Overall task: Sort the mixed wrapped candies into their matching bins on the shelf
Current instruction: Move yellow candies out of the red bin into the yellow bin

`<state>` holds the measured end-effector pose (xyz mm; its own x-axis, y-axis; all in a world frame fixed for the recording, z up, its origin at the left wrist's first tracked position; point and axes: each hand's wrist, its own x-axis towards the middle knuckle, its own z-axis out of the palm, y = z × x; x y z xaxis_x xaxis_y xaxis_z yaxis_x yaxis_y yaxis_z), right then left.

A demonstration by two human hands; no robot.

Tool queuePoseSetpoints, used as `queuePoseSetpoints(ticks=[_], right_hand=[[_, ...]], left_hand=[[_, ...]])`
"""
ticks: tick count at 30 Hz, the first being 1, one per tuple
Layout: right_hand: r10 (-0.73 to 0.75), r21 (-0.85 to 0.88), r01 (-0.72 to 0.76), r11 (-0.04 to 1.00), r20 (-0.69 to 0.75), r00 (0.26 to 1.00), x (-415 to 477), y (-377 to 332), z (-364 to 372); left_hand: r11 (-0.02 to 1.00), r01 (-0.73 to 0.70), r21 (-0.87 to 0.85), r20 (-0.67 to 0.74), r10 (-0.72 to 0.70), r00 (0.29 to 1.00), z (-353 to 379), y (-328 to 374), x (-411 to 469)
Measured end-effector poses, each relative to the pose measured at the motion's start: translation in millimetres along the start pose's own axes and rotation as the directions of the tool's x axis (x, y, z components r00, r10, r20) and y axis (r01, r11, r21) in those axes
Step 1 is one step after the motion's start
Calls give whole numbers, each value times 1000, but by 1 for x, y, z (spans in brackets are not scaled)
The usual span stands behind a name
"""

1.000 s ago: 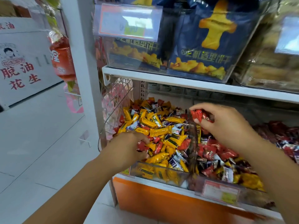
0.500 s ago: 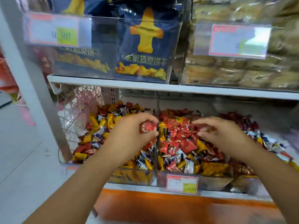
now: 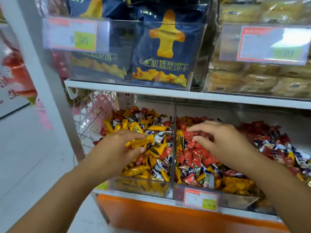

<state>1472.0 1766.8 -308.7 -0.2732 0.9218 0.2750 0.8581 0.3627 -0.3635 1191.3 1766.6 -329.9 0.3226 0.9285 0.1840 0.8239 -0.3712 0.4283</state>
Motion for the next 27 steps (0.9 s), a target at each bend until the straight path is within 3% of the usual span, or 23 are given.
queuePoseSetpoints(ticks=[7, 12, 16, 20, 27], right_hand=[[-188, 133, 160, 978, 236, 953, 42, -83, 54], [-82, -47, 117, 992, 463, 883, 68, -94, 97], [-99, -48, 154, 987, 570, 816, 77, -94, 108], [-98, -26, 140, 990, 590, 802, 83, -95, 110], [-130, 104, 92, 990, 455, 881, 82, -90, 107]], left_hand=[[985, 163, 50, -27, -162, 986, -25, -59, -73], [982, 176, 74, -15, -175, 984, -28, -70, -81], [985, 154, 80, 14, -156, 988, -27, -70, -71], [971, 189, 148, 8, -193, 981, -23, -70, -59], [947, 220, 235, -125, -195, 973, -11, -71, -49]])
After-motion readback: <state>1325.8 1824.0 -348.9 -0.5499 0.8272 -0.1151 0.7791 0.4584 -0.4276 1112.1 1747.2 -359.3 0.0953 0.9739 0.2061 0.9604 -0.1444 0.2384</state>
